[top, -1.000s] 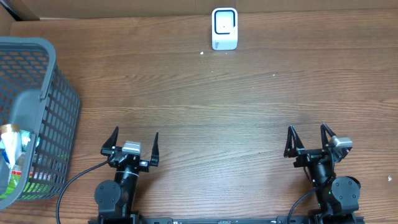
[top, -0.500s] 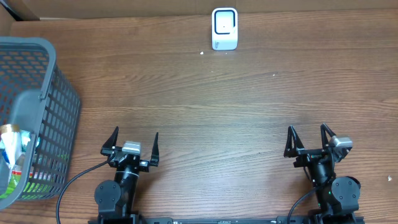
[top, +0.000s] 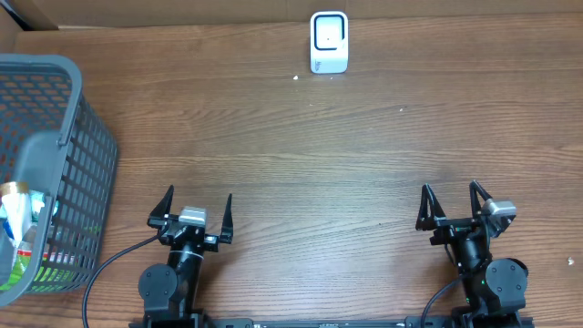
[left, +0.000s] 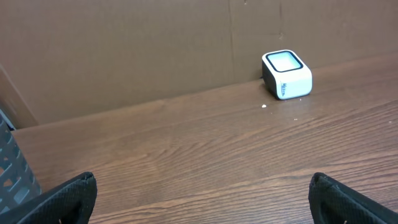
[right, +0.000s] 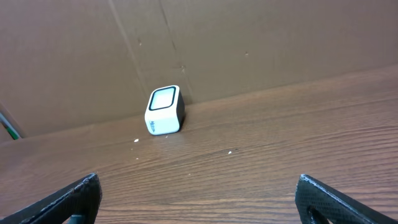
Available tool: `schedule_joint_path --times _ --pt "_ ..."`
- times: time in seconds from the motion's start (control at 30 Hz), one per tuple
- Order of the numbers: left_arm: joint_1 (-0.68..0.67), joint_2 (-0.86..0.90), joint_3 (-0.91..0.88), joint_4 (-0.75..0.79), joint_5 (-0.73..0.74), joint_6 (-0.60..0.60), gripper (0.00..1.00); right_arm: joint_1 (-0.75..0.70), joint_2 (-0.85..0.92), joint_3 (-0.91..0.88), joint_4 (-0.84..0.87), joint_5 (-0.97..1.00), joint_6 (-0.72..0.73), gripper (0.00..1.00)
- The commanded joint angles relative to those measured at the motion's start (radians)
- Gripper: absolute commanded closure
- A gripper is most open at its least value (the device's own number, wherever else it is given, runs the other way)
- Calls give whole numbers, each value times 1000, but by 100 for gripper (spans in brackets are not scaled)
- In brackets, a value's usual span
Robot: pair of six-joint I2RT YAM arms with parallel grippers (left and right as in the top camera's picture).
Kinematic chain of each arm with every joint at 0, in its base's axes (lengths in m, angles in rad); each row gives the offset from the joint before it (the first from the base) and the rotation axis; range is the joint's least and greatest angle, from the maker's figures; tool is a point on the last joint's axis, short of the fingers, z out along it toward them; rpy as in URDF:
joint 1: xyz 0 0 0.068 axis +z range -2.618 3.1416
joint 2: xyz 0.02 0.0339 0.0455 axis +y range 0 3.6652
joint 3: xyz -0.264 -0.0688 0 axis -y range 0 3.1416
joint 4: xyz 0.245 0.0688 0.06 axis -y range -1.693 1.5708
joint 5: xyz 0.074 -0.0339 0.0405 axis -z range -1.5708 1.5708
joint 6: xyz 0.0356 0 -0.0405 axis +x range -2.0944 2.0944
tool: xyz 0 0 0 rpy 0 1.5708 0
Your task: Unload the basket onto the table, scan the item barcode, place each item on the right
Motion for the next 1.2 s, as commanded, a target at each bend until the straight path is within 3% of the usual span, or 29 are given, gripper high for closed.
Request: schedule_joint_path --times 0.0,0.97,1.17 --pt "-6 -11 -13 4 4 22 0 3 -8 -10 6 10 1 0" --pt "-6 -11 -13 5 9 21 0 2 -8 -10 29 47 0 0" --pt "-6 -11 -5 34 11 -73 0 1 -8 -10 12 47 0 0"
